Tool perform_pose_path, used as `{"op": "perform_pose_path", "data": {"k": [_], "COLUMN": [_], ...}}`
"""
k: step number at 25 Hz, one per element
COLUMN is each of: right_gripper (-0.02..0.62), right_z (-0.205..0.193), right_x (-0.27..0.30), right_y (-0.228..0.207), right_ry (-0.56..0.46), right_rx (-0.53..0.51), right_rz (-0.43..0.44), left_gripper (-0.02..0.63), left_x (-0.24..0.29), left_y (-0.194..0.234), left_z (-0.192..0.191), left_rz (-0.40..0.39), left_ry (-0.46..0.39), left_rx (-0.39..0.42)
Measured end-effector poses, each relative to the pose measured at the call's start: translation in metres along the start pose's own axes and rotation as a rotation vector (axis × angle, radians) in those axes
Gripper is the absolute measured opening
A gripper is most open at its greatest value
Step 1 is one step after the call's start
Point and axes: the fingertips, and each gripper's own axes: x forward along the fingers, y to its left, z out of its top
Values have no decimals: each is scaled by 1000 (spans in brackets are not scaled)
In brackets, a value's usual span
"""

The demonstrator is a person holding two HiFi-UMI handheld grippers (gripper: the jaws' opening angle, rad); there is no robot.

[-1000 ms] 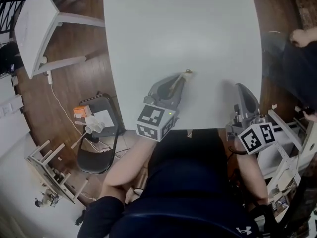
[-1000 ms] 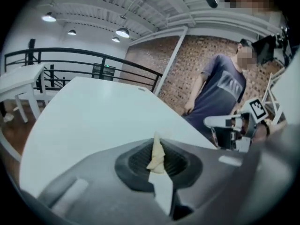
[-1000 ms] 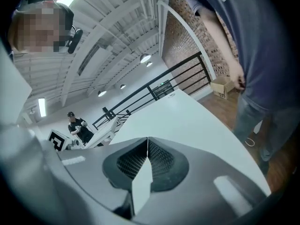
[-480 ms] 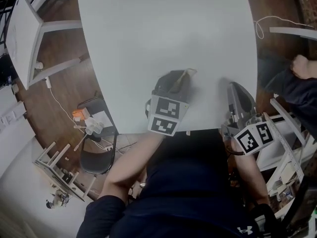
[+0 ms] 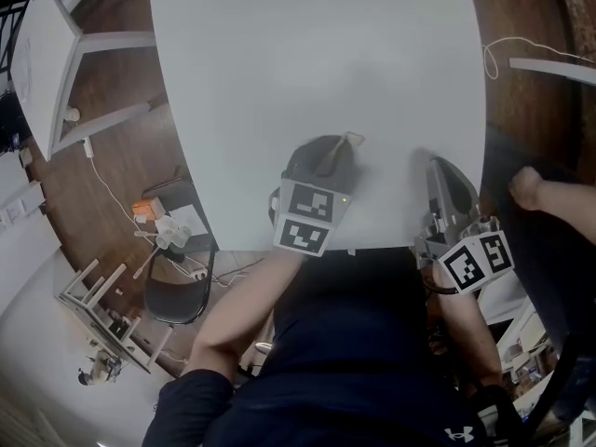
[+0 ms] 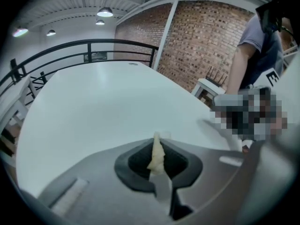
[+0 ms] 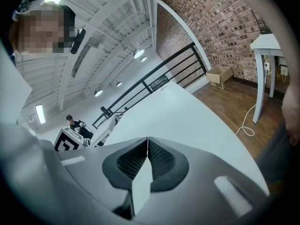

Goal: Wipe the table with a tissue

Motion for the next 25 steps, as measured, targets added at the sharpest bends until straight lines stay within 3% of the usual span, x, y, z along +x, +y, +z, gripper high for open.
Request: {"op": "perform_pose_path", "data": {"k": [9, 25], "right_gripper": [12, 12], "right_z": [1, -4], "right_x": [2, 11], "right_y": [2, 13], "right_ry": [2, 13], "right_rx": [6, 6], "right_rz": [4, 13], "left_gripper": [20, 20], "left_x": [0, -24], "left_y": [6, 44], "left_z": [-3, -22], "left_rz": [-3, 69], "left_ry": [27, 36], "left_rx": [-59, -150]}}
